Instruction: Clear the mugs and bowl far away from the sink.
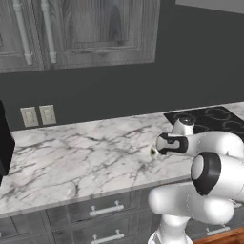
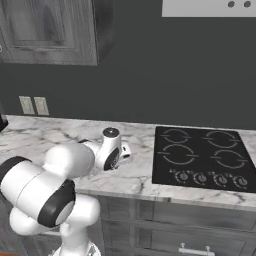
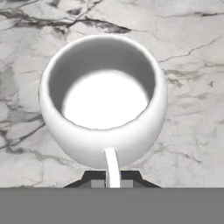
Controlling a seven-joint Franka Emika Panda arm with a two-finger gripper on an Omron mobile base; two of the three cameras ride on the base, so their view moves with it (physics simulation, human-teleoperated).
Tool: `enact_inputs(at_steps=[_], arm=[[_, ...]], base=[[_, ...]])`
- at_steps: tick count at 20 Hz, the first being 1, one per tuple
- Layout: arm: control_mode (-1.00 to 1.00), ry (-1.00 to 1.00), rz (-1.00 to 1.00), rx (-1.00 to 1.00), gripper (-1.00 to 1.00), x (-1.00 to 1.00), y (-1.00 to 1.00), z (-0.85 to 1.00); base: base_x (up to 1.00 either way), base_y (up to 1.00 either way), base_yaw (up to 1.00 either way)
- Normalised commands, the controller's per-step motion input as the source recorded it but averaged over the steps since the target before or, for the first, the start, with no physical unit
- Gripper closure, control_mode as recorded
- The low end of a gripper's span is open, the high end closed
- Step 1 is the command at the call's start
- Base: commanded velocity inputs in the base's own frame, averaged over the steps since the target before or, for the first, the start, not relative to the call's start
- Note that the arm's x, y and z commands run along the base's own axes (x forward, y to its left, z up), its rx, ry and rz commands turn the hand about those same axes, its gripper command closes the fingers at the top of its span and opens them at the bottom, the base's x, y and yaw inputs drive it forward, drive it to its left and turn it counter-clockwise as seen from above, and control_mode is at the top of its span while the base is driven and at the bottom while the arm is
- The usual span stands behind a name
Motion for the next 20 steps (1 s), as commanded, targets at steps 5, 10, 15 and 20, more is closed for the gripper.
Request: enact_inputs(at_steps=[5,10,15,20], arm=[[-1.0,0.0,0.07,0.0,1.0,0.13,0.0,-0.35],[-1.0,0.0,0.05,0.0,-1.0,0.05,0.0,-0.11],[-1.0,0.0,0.01,-0.01,-1.0,0.0,0.07,0.55],[-1.0,0.0,0.0,-0.05,-1.0,-0.34,0.25,0.92]], base=[[0.0,0.0,0.0],[0.0,0.0,0.0],[0.0,0.0,0.0],[0.0,0.0,0.0]])
